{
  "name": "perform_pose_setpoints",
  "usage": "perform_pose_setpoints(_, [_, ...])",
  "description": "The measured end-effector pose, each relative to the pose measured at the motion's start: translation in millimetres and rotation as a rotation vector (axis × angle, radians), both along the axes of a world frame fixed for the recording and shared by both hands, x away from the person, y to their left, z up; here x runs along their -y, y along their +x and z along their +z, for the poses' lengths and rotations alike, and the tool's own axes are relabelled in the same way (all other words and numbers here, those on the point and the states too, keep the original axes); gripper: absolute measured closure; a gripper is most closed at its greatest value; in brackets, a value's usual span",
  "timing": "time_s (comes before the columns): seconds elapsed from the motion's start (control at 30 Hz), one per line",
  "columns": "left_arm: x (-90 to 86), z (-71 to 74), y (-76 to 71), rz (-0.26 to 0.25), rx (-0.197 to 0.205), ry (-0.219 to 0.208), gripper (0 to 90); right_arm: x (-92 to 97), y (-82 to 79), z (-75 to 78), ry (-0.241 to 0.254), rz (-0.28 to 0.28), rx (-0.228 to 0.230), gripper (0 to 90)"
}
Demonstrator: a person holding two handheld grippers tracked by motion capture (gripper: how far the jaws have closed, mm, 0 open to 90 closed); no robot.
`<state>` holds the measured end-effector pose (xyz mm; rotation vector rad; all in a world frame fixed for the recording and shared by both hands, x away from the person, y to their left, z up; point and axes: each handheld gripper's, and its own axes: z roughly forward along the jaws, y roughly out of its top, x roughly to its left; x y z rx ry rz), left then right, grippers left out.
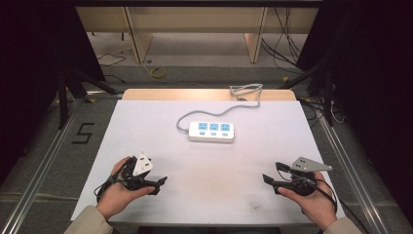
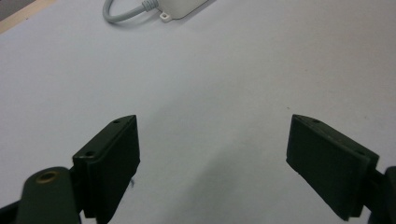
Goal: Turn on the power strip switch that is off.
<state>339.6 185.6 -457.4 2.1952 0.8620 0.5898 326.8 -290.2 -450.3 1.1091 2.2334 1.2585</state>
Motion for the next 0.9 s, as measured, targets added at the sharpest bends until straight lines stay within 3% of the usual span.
perform_pose_setpoints(0.17, [0.6, 0.3, -0.9, -0.02, -0.008, -0.009, 24.1, -1.0, -0.3, 0.6, -0.004, -0.001, 0.003, 31.1])
perform_pose_setpoints(0.33, [6.0, 4.3, -1.1, -0.038, -0.019, -0.028, 36.6, -1.8, 0.5, -0.2, -0.005, 0.004, 0.002, 31.1])
perform_pose_setpoints(0.37, [6.9, 5.5, -0.8, -0.036, -0.018, -0.033, 48.8, -1.9, 0.6, -0.2, -0.007, 0.003, 0.001, 31.1])
perform_pose_setpoints(0.47, [11.1, 10.9, 2.6, -0.022, -0.017, -0.04, 69.3, -2.6, 1.0, -0.5, -0.008, 0.003, -0.001, 31.1])
perform_pose_setpoints(0.5, [11.1, 10.9, 2.6, -0.022, -0.017, -0.04, 75.0, -2.8, 1.1, -0.6, -0.007, 0.004, -0.002, 31.1])
perform_pose_setpoints(0.53, [13.2, 12.8, 4.3, -0.022, -0.011, -0.041, 75.0, -2.8, 1.1, -0.6, -0.007, 0.004, -0.002, 31.1])
perform_pose_setpoints(0.57, [16.7, 14.6, 6.4, -0.017, -0.011, -0.044, 84.8, -3.0, 1.1, -0.7, -0.008, 0.005, -0.001, 31.1])
perform_pose_setpoints(0.6, [19.0, 15.6, 7.8, -0.018, -0.012, -0.039, 87.6, -3.0, 1.1, -0.6, -0.008, 0.005, -0.001, 31.1])
perform_pose_setpoints(0.9, [26.1, 16.7, 14.9, -0.001, -0.042, -0.065, 89.6, -3.8, 1.0, -0.2, -0.007, 0.005, 0.001, 31.1])
